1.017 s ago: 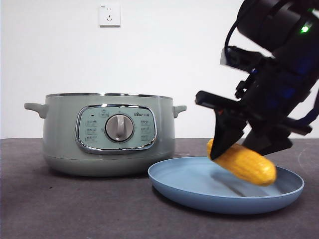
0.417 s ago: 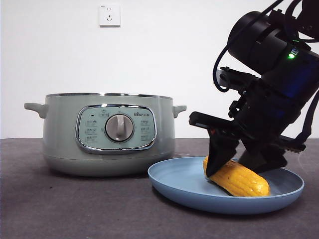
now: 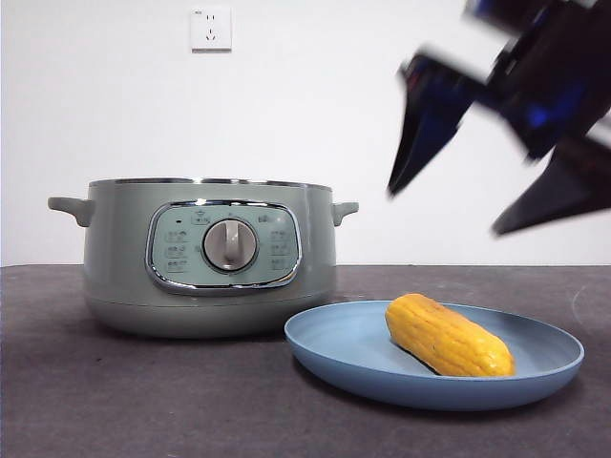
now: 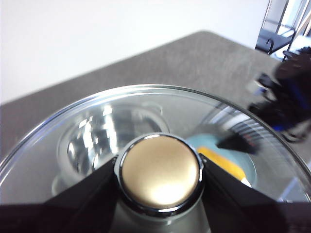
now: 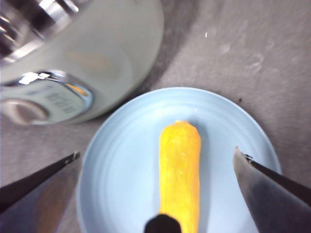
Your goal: Take the corn out from the steamer,put the corn on the plate,close the lid
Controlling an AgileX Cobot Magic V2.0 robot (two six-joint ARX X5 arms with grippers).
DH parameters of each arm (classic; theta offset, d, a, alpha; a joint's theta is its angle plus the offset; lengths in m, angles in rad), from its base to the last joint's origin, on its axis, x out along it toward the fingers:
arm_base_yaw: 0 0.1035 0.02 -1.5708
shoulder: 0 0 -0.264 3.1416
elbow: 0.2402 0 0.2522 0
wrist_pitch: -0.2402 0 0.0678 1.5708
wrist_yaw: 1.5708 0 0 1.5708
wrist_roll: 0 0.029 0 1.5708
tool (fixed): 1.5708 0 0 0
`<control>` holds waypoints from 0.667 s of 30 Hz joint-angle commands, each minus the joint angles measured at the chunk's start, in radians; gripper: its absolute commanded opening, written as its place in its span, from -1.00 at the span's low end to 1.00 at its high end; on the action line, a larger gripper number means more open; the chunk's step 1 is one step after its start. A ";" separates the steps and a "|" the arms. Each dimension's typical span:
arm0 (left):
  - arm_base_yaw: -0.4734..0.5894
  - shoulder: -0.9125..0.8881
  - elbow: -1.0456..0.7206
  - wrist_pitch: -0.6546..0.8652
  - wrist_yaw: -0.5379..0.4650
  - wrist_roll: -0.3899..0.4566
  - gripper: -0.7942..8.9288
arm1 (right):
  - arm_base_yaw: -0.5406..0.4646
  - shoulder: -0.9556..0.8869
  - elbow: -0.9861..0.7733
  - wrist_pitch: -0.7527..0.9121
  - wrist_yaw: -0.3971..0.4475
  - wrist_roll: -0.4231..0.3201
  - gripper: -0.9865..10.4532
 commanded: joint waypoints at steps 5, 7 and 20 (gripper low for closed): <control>-0.002 0.161 0.011 0.186 0.010 0.016 -0.85 | 0.002 -0.332 -0.004 -0.213 0.000 -0.001 0.16; -0.003 0.217 0.011 0.253 0.011 0.024 -0.85 | 0.002 -0.415 -0.004 -0.256 0.000 0.000 0.16; -0.016 0.553 0.005 0.558 0.045 0.031 -0.85 | 0.002 -0.643 -0.004 -0.410 0.000 0.011 0.16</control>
